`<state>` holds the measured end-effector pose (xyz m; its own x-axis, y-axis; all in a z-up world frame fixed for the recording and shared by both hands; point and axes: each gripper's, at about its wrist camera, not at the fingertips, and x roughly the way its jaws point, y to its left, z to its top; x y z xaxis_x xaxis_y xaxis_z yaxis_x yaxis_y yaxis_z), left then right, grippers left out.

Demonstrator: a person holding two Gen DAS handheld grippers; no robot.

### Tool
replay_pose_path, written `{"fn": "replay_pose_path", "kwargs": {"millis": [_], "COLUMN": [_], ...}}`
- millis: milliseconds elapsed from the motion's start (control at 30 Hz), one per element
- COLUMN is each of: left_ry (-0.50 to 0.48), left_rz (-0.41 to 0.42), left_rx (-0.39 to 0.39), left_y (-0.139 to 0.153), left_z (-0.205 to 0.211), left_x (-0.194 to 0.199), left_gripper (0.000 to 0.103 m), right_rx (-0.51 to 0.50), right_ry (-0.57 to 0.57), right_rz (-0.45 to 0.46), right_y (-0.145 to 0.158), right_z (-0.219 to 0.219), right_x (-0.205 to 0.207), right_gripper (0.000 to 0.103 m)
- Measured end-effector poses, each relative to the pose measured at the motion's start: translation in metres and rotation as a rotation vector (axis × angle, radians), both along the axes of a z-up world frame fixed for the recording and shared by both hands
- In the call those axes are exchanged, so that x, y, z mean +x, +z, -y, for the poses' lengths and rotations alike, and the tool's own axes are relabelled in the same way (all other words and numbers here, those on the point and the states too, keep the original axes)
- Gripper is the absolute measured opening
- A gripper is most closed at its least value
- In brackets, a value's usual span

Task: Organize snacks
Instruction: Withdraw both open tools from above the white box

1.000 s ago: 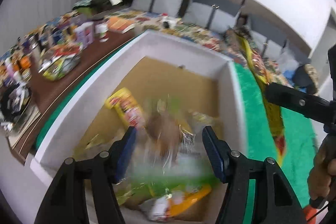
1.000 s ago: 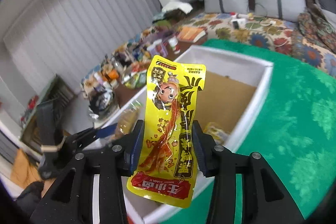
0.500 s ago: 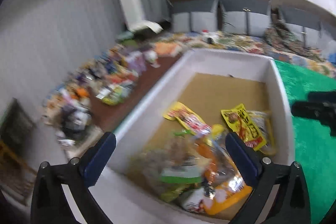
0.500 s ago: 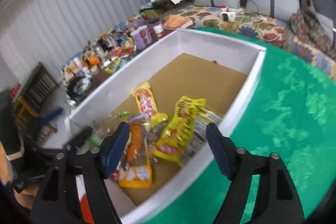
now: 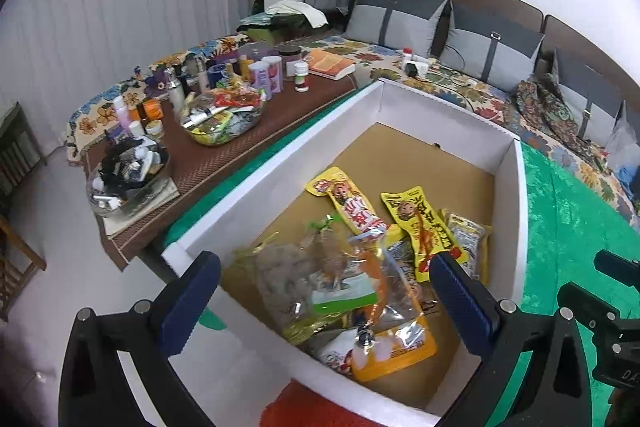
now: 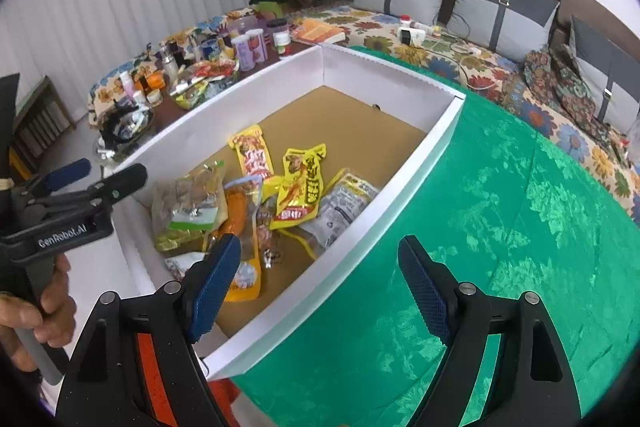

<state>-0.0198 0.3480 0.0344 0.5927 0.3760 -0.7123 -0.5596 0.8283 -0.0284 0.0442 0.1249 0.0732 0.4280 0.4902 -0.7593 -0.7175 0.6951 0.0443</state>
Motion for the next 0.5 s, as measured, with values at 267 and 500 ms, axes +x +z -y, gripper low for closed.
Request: {"fn": "replay_pose_path", "kwargs": {"millis": [267, 500], "left_ry": [0.057, 0.001], "left_rz": [-0.055, -0.09], "left_rx": [0.186, 0.185], "left_y": [0.01, 0.015], "left_z": [0.01, 0.013], "left_x": [-0.005, -0.005], "left_gripper": [0.103, 0.103], "right_rx": [0.0, -0.026], "right_ry": [-0.025, -0.035], "right_rz": [-0.007, 0.015], "right_y": [0.001, 0.006], "right_z": [-0.007, -0.013], "right_x": [-0.007, -0.017], "right_gripper": [0.084, 0.084]}}
